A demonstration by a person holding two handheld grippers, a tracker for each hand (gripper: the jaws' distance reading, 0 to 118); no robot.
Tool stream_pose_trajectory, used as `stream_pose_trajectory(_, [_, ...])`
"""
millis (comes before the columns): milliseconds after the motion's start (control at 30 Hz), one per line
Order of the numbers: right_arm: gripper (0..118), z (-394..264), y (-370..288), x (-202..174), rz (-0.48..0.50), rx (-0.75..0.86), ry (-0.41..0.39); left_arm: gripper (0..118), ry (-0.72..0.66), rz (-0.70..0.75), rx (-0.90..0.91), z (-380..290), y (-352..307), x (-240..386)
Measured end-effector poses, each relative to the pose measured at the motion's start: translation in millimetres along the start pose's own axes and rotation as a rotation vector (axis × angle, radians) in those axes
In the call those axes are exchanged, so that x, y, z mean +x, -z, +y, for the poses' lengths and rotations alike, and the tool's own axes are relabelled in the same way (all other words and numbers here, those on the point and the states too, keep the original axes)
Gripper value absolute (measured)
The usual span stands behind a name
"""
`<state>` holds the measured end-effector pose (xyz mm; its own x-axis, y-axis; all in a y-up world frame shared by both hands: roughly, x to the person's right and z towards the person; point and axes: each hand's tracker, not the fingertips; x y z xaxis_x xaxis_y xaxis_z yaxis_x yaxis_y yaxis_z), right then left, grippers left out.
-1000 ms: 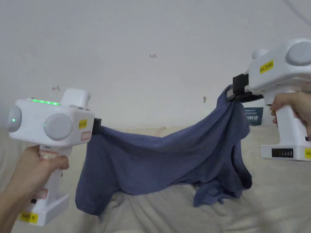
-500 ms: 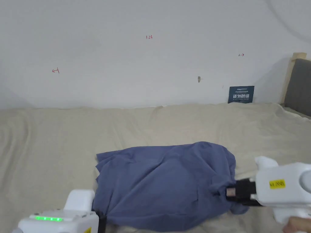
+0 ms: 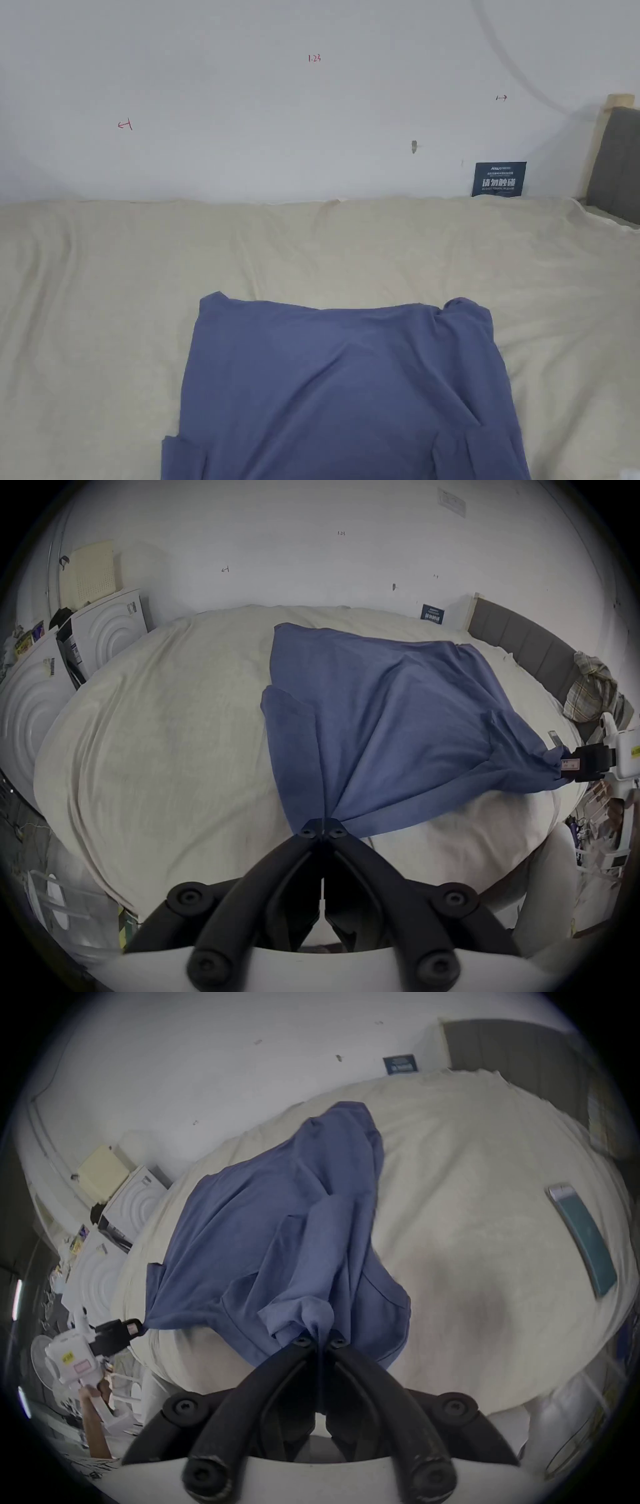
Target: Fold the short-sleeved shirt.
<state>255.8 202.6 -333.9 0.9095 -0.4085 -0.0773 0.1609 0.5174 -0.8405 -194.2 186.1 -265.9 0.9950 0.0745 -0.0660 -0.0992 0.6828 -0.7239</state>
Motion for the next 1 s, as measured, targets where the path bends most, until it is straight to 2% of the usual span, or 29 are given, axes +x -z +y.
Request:
stream_pose_trajectory(100, [2, -10.2, 1.3, 7.1, 0.011, 0.018, 0.006, 0, -0.049, -0.023, -0.016, -8.2, 1.0, -3.7])
stream_pose_trajectory(167, [7, -10.8, 3.8, 7.9, 0.012, 0.022, 0.018, 1, -0.085, -0.040, -0.007, -8.2, 3.6, -7.4])
stream_pose_trajectory(200, [21, -10.3, 3.9, 8.5, 0.005, 0.016, 0.019, 8, -0.087, -0.041, -0.010, -7.0, 3.1, -9.0])
stream_pose_trajectory(233, [40, -9.2, 3.7, 8.6, 0.001, 0.015, 0.021, 27, -0.090, -0.048, -0.010, -5.8, 1.1, -10.3])
stream_pose_trajectory(267, [59, -7.5, 2.6, 7.4, -0.003, 0.017, 0.017, 55, -0.087, -0.037, 0.001, -4.2, -2.4, -8.6])
stream_pose_trajectory(300, [79, -5.8, 0.8, 5.9, -0.010, 0.027, 0.010, 90, -0.072, -0.015, 0.056, -2.6, -7.5, -7.8])
stream_pose_trajectory(333, [83, -3.7, -1.9, 5.4, -0.017, 0.045, -0.004, 106, -0.068, -0.007, 0.108, -0.1, -15.8, -7.0])
stream_pose_trajectory(367, [83, -0.3, -9.5, -0.4, -0.008, 0.065, -0.022, 114, -0.080, -0.015, 0.135, 5.2, -23.0, -6.9])
stream_pose_trajectory(400, [83, 3.6, -14.2, -3.6, -0.043, 0.091, -0.040, 114, -0.086, -0.031, 0.160, 9.1, -29.0, -5.8])
stream_pose_trajectory(533, [82, 21.8, -38.1, -26.5, -0.032, 0.184, -0.133, 113, -0.092, -0.055, 0.172, 40.1, -38.2, -3.0])
stream_pose_trajectory(567, [81, 26.0, -43.2, -31.7, -0.031, 0.219, -0.148, 106, -0.084, -0.060, 0.173, 48.6, -39.0, -0.3])
stream_pose_trajectory(600, [81, 20.6, -33.6, -22.0, -0.022, 0.255, -0.141, 84, -0.066, -0.062, 0.198, 54.9, -40.0, 3.7])
stream_pose_trajectory(667, [81, 25.2, -35.2, -22.5, -0.015, 0.354, -0.120, 32, -0.038, -0.032, 0.233, 71.1, -38.1, 14.4])
stream_pose_trajectory(700, [81, 25.4, -36.0, -23.5, 0.005, 0.371, -0.132, 15, -0.019, -0.021, 0.247, 76.9, -34.1, 18.5])
stream_pose_trajectory(767, [79, 42.4, -51.0, -44.3, 0.017, 0.396, -0.173, 15, 0.015, -0.020, 0.222, 91.6, -23.7, 26.3])
stream_pose_trajectory(800, [72, 44.7, -47.4, -46.5, 0.002, 0.380, -0.191, 12, 0.031, -0.021, 0.222, 95.4, -20.2, 29.2])
stream_pose_trajectory(833, [58, 44.9, -40.2, -47.0, -0.016, 0.380, -0.214, 11, 0.032, -0.036, 0.219, 102.0, -16.0, 32.5])
stream_pose_trajectory(900, [15, 80.3, -42.6, -65.5, -0.024, 0.371, -0.236, 8, 0.040, -0.042, 0.216, 111.3, -7.2, 36.5])
stream_pose_trajectory(933, [5, 85.1, -36.3, -65.9, -0.038, 0.365, -0.222, 7, 0.044, -0.039, 0.203, 116.2, -2.4, 37.5])
stream_pose_trajectory(967, [5, 89.2, -26.8, -62.6, -0.046, 0.363, -0.203, 7, 0.040, -0.040, 0.206, 119.9, 2.0, 38.3])
stream_pose_trajectory(1000, [0, 93.4, -16.8, -46.9, -0.052, 0.372, -0.172, 4, 0.036, -0.040, 0.212, 122.8, 5.4, 38.2])
